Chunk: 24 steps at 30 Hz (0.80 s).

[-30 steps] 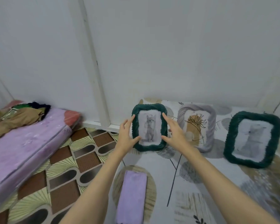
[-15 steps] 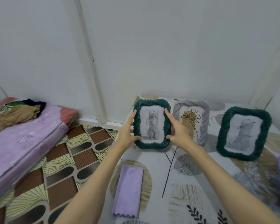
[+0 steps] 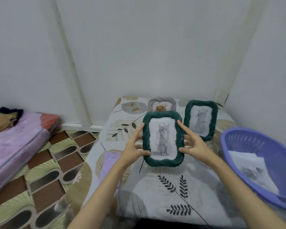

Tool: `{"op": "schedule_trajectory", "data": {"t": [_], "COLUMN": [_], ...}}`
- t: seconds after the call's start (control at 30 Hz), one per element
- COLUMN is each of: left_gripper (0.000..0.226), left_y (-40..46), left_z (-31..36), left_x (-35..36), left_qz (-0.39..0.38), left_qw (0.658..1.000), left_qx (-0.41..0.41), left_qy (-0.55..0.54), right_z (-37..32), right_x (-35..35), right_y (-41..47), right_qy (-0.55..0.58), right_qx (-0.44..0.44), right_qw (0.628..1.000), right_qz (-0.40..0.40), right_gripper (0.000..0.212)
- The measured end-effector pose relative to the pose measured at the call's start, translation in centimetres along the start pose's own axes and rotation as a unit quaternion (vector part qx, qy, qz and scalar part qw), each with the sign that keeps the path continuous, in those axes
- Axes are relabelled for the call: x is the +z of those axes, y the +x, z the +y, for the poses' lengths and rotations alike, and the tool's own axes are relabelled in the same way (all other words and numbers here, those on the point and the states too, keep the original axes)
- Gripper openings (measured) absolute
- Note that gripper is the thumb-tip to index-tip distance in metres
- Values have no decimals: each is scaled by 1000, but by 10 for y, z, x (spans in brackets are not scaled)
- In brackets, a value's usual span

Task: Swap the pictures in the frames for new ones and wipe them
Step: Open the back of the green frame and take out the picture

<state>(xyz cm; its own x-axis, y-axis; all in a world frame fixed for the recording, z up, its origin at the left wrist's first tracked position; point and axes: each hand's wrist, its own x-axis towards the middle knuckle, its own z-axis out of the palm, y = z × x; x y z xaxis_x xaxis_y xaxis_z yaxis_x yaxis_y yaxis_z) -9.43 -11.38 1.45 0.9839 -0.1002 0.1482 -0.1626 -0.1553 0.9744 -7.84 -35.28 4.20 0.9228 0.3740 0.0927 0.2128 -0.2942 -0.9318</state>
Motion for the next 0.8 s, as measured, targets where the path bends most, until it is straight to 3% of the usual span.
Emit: {"op": "schedule_trajectory", "data": {"t": [0.13, 0.23, 0.37, 0.5, 0.6, 0.8], "left_gripper": [99, 96, 79, 64, 74, 89], "left_y": [-13, -22, -28, -35, -40, -47], "left_z": [3, 11, 25, 54, 63, 45], "left_x": [25, 46, 68, 82, 87, 85], "left_qz": [-16, -21, 18, -29, -46, 1], "left_qw": [1000, 1000, 995, 998, 996, 998], "left_qx": [-2, -11, 52, 57, 58, 52], "left_qy": [-3, 2, 83, -19, -43, -42], "right_z": [-1, -8, -13, -16, -16, -14], "right_x": [-6, -10, -13, -12, -2, 29], "right_y": [-41, -60, -71, -72, -72, -75], "right_qy": [110, 110, 80, 59, 18, 54], "right_qx": [4, -13, -45, -40, -28, 11], "right_qw": [993, 992, 990, 990, 994, 998], "right_qz": [29, 60, 108, 123, 108, -2], "right_gripper": [87, 82, 82, 96, 98, 104]}}
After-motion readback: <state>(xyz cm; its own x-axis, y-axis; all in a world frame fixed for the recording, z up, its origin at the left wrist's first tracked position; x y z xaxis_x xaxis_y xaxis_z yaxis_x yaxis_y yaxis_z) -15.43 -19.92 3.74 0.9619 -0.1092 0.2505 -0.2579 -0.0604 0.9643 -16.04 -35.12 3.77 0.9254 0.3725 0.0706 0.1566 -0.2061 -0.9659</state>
